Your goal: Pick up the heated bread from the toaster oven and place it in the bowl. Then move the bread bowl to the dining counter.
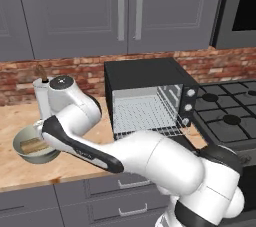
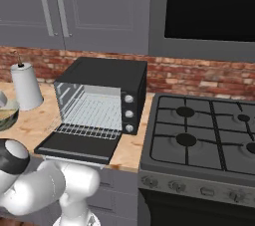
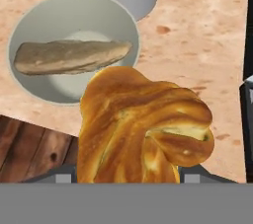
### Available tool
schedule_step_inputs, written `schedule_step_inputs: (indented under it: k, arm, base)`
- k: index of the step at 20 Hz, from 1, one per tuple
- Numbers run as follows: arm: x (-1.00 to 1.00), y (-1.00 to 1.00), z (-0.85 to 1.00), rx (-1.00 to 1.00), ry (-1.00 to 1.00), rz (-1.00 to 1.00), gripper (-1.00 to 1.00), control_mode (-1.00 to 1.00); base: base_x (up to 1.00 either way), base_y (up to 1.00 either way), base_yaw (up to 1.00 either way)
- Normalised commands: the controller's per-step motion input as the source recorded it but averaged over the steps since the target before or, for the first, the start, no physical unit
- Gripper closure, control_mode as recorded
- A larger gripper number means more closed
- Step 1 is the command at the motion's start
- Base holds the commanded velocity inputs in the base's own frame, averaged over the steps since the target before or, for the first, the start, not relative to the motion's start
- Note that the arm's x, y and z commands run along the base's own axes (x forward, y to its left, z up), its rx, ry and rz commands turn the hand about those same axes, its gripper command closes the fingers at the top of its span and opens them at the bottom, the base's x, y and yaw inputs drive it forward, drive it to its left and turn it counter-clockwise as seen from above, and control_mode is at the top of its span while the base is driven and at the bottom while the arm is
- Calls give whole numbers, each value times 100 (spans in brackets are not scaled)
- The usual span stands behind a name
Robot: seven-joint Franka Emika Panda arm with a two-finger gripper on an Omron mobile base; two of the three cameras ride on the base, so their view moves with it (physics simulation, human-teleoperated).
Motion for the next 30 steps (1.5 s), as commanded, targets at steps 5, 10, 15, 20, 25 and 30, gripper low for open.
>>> schedule_step_inputs:
  k: [5,10,15,20,25,30]
  arm:
    - [46,47,-19,2,0,0,100,-100]
    - [66,56,-32,0,0,0,100,-100]
    - [68,56,-41,0,0,0,-100,-100]
    - [30,46,-8,0,4,-1,-100,-100]
    - [1,11,9,0,3,-3,-100,-100]
    - [-24,-9,4,1,7,-10,-100,-100]
  base:
    - [0,0,0]
    - [0,0,0]
    - [0,0,0]
    - [0,0,0]
    - [0,0,0]
    - [0,0,0]
